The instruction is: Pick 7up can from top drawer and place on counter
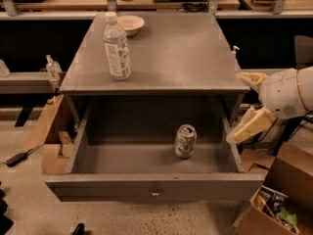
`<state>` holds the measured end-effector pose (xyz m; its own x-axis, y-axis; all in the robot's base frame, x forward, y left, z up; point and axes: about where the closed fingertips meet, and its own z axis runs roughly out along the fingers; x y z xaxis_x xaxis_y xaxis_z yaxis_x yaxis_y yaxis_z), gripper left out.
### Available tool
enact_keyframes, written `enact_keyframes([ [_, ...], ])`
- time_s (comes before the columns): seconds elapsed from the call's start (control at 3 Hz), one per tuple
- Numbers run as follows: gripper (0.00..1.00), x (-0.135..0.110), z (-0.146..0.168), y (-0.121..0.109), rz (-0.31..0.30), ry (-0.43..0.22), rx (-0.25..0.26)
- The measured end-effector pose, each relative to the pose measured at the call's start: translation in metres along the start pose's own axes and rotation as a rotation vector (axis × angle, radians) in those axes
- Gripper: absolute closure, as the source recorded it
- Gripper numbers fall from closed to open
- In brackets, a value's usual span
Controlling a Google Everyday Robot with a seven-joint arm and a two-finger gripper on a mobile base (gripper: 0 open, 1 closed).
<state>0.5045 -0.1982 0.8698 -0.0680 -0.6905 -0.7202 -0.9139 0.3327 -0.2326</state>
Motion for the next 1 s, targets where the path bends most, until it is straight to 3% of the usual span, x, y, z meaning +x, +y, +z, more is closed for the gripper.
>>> enact_keyframes([
  [0.33,0.00,-0.015,0.007,0.001,0.021,-0.084,-0.012],
  [0.67,0.00,-0.015,0.007,0.001,0.021,-0.084,-0.012],
  [1.0,0.00,0.000,0.051,-0.005,0.046,-0.142,-0.023],
])
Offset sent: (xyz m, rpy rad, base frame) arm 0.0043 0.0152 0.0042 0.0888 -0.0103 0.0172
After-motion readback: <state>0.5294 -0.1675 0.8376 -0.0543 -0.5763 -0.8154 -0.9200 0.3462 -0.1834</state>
